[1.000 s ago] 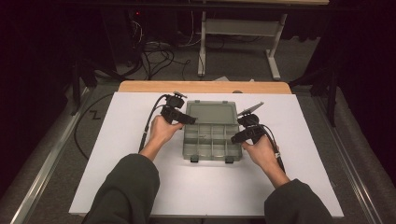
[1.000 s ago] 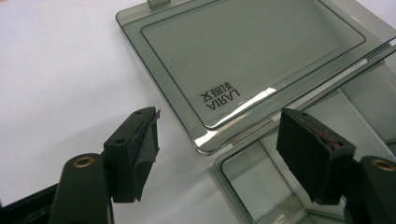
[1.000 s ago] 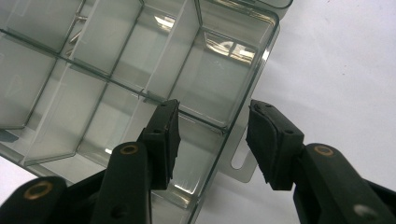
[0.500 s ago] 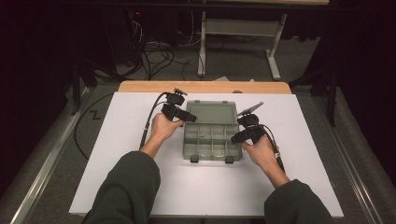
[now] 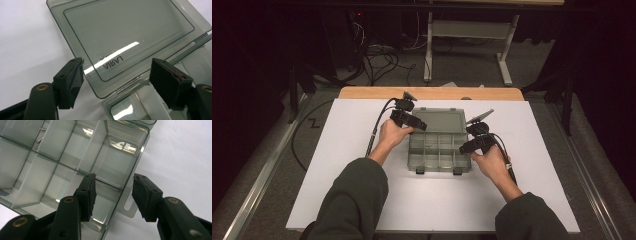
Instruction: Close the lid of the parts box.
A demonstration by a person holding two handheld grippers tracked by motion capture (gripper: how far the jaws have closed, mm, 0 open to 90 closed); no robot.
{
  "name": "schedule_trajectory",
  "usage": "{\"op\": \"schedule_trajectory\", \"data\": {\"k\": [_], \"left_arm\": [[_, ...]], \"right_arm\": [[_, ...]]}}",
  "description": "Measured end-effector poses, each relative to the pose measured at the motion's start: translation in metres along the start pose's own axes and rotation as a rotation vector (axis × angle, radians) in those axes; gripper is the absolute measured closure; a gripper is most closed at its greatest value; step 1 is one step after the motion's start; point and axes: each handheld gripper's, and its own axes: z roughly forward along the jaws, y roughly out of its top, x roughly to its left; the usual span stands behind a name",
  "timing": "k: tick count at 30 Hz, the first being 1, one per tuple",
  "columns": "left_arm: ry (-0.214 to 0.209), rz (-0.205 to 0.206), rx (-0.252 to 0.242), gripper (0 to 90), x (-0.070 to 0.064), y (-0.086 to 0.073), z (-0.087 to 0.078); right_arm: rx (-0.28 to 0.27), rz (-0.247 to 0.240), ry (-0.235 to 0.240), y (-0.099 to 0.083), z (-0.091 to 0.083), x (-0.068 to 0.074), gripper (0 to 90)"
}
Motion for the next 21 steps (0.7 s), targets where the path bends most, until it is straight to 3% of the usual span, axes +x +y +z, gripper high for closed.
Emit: {"op": "schedule_trajectory", "data": {"k": [8, 21], "left_arm": [[-0.013, -0.045, 0.026, 27.0, 0.011, 0.000, 0.009], [-0.039, -0.074, 0.021, 27.4, 0.017, 0.000, 0.016]], "right_arm": [[0.001, 0.000, 0.002, 0.000, 0.000, 0.000, 55.5], [0.002, 0.000, -0.001, 0.000, 0.000, 0.000, 55.5]]}}
